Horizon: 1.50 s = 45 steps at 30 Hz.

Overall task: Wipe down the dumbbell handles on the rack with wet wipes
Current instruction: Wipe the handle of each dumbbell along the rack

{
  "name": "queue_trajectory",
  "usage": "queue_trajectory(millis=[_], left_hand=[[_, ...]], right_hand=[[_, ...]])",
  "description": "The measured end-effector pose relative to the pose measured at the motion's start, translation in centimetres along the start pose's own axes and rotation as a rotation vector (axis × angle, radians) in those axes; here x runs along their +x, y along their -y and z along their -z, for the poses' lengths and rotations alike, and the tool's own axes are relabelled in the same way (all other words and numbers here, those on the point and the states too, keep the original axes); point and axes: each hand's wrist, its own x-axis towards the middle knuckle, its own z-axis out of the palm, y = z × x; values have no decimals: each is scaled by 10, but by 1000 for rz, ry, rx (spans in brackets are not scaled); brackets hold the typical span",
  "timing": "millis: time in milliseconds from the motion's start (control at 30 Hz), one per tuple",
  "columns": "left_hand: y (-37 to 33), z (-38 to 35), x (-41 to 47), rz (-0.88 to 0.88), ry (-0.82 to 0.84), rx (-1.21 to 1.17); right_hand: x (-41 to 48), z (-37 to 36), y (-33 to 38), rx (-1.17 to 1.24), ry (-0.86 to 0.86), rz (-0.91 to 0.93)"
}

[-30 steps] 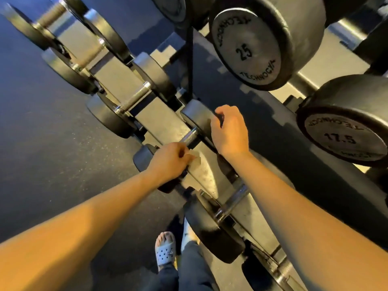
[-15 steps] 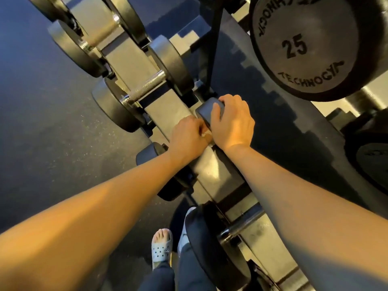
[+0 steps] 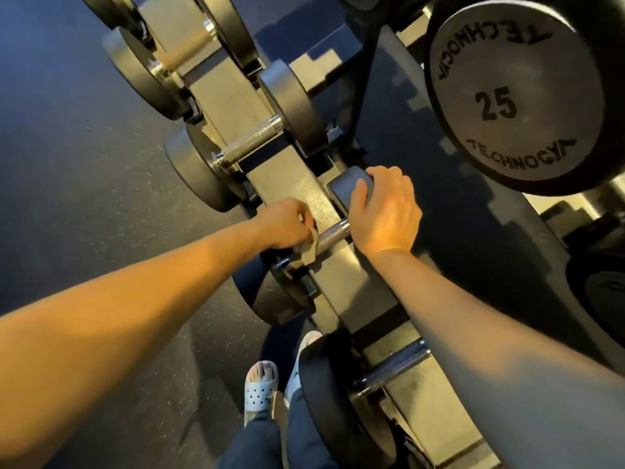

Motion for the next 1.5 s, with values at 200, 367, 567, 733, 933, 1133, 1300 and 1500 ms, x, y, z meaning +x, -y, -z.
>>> queue_trajectory(millis=[200,367,567,733,933,1133,1300,1500], left_hand=[[5,2,-4,-183,105,49],[18,11,-15,-164,183,433],[15,4,-17,-102,184,385],[10,-12,-17,-152,45,720],[18,25,6,-39,391,288],[12,12,29,60,457,107],[-10,-11,25,43,35,-175],[16,-6,-4,-96,87,404]], right_hand=[[-1,-2,-1,-4,-22,10],[-2,-2,-2,9,-19,8],[-2,-4,-3,4,-38,18],[-1,-5,-4,-19,-27,13],[-2,-5,-5,24,-36,20],[-2,-8,-7,34,-57,34],[-2,-10,-8,29,-62,36],[-2,-9,-9,43,-35,22]])
